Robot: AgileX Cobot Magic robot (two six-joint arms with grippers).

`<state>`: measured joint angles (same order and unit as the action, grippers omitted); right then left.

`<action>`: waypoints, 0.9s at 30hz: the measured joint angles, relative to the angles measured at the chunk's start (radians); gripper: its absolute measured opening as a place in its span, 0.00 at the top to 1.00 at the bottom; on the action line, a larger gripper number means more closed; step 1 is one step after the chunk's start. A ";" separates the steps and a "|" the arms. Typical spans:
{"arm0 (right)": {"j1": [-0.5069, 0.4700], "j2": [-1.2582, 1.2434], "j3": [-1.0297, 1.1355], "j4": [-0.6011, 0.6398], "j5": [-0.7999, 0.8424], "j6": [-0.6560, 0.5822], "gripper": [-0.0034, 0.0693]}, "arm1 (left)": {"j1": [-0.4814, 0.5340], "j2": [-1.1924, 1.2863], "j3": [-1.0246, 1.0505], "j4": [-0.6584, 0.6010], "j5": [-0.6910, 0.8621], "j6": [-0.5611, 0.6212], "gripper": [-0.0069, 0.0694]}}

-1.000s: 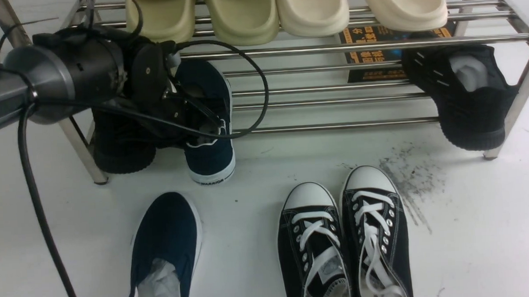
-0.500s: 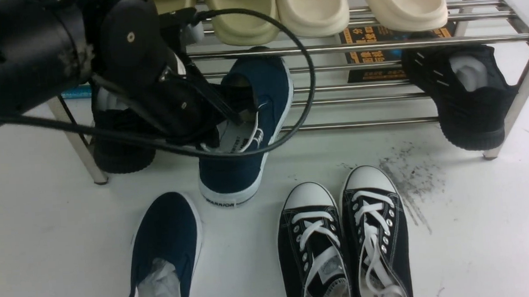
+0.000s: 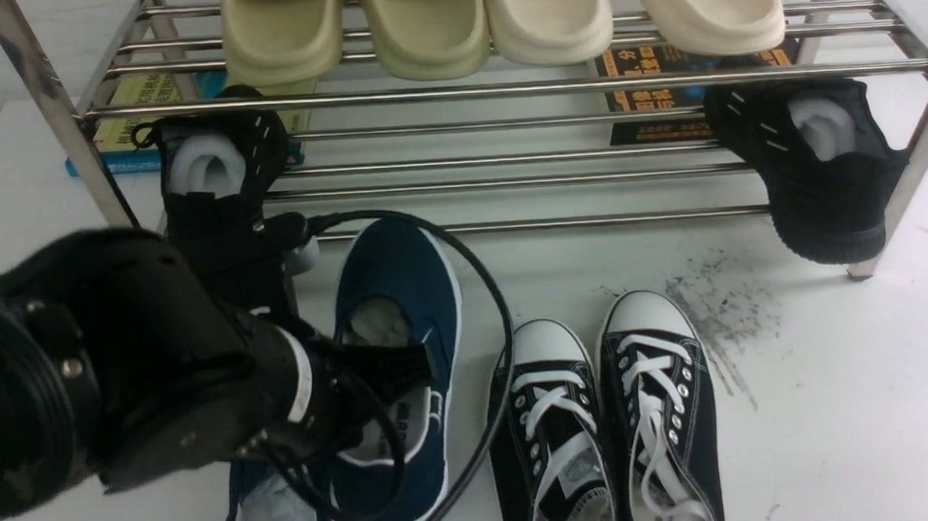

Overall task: Take the shoes off the shelf with your hand on the white table.
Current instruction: 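Set the held shoe down on the floor in front of the rack with the left gripper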

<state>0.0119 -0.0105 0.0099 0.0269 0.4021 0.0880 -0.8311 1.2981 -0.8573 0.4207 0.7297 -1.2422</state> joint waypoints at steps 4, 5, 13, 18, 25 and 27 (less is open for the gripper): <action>0.000 0.000 0.000 0.000 0.000 0.000 0.62 | -0.004 0.029 0.019 0.008 -0.019 -0.055 0.87; 0.000 0.000 0.000 0.000 0.000 0.000 0.62 | -0.005 0.037 0.020 0.008 -0.020 -0.058 0.87; 0.000 0.000 0.000 0.000 0.000 0.000 0.62 | -0.010 0.091 0.022 -0.020 -0.039 -0.035 0.87; 0.000 0.000 0.000 0.000 0.000 0.000 0.62 | -0.010 0.106 0.022 -0.050 -0.046 -0.001 0.87; 0.000 0.000 0.000 0.000 0.000 0.000 0.62 | -0.010 0.152 0.022 -0.068 -0.057 0.008 0.85; 0.000 0.000 0.000 0.000 0.000 0.000 0.62 | -0.010 0.157 0.022 -0.068 -0.060 0.009 0.84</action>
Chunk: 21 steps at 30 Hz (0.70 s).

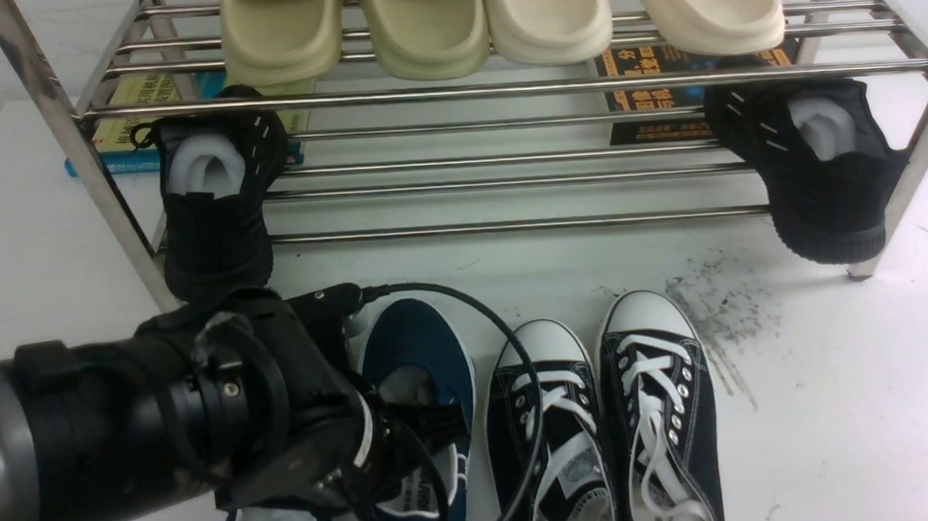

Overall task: Take the shoes off the shelf with your hand on the white table.
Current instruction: 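Set the held shoe down on the floor in front of the rack with the left gripper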

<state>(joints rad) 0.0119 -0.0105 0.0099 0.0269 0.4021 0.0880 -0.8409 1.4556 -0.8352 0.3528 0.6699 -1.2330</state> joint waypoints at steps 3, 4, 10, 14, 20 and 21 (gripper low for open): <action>0.000 0.000 0.000 0.000 0.000 0.000 0.62 | 0.000 0.005 0.000 0.000 -0.005 0.004 0.79; 0.000 0.000 0.000 0.000 0.000 0.000 0.62 | 0.000 0.005 0.000 0.000 -0.007 0.006 0.76; 0.000 0.000 0.000 0.000 0.000 0.000 0.62 | 0.000 0.001 -0.005 -0.014 -0.014 0.028 0.57; 0.000 0.000 0.000 0.000 0.000 0.000 0.62 | 0.000 -0.052 -0.006 -0.056 0.002 0.095 0.51; 0.000 0.000 0.000 0.000 0.000 0.000 0.62 | -0.001 -0.284 -0.006 -0.079 0.051 0.239 0.58; 0.000 0.000 0.000 0.000 0.000 0.000 0.62 | -0.001 -0.357 -0.006 -0.079 0.084 0.268 0.63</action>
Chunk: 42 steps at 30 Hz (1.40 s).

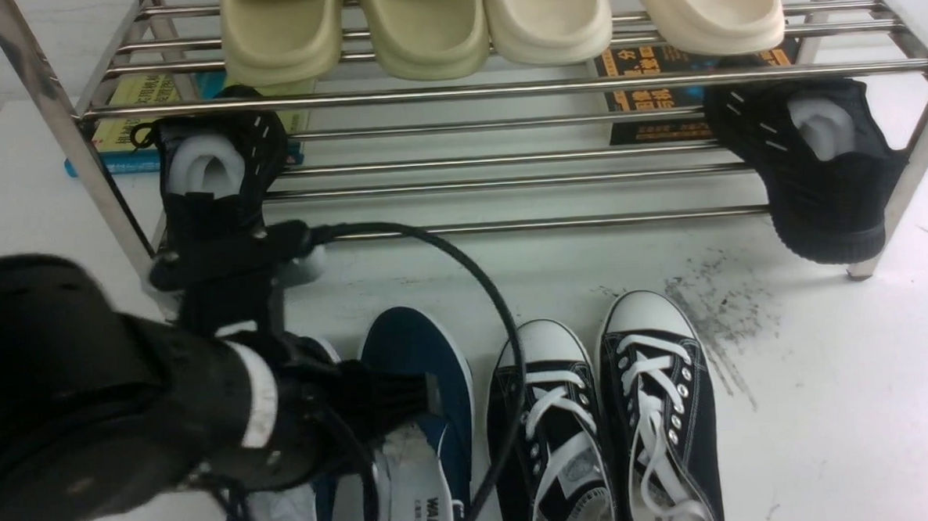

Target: Take the shoes off the shelf with your hand on the white table.

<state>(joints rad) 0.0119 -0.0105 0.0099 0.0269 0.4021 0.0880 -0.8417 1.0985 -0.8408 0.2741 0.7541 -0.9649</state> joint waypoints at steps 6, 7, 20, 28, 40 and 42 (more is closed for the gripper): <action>0.000 0.000 0.000 0.000 0.000 0.000 0.62 | 0.000 -0.249 0.000 -0.001 0.173 0.163 0.85; 0.000 0.000 0.000 0.000 0.000 0.000 0.62 | 0.000 -0.296 0.000 -0.004 0.214 0.199 0.88; 0.000 0.000 0.000 0.000 0.000 0.000 0.62 | 0.000 -0.680 0.354 -0.046 -0.059 0.286 0.91; 0.000 0.000 0.000 0.000 0.000 0.000 0.62 | 0.000 -0.682 0.438 -0.009 -0.124 0.286 0.91; 0.000 0.000 0.000 0.000 0.000 0.000 0.62 | 0.000 -0.682 0.495 -0.050 -0.153 0.295 0.89; 0.000 0.000 0.000 0.000 0.000 0.000 0.62 | 0.000 -0.682 0.548 -0.083 -0.214 0.322 0.89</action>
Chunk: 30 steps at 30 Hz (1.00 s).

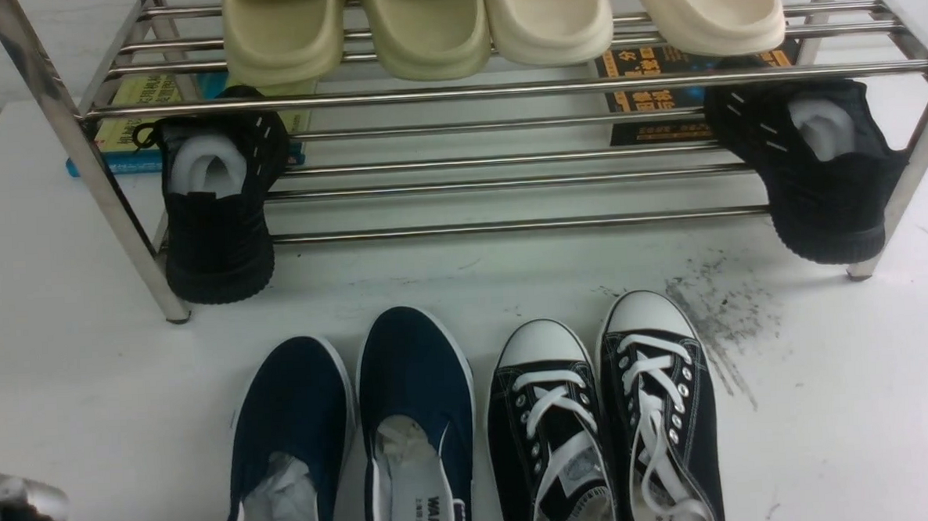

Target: Take the shoes off the shelf with your hand on the white table.

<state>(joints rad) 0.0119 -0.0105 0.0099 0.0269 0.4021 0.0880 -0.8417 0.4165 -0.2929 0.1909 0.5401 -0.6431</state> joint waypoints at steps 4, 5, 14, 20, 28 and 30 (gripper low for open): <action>0.000 0.000 0.000 0.000 0.000 0.000 0.62 | 0.000 0.000 0.129 -0.099 -0.204 0.134 0.89; 0.000 0.000 0.000 0.000 0.000 0.000 0.62 | 0.000 0.000 0.151 -0.118 -0.259 0.170 0.88; 0.000 0.000 0.000 0.000 0.000 0.000 0.62 | 0.222 -0.023 0.208 -0.138 -0.448 0.343 0.87; 0.000 0.000 0.000 0.000 0.000 0.000 0.62 | 0.500 -0.127 0.209 -0.131 -0.320 0.347 0.87; 0.000 0.000 0.000 0.000 0.000 0.000 0.62 | 0.743 -0.302 0.209 -0.108 -0.152 0.330 0.85; 0.000 0.000 0.000 0.000 0.000 0.000 0.62 | 0.778 -0.328 0.209 -0.096 -0.119 0.330 0.85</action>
<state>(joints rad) 0.0119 -0.0105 0.0099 0.0269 0.4021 0.0880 -0.0641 0.0885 -0.0837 0.0948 0.4206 -0.3133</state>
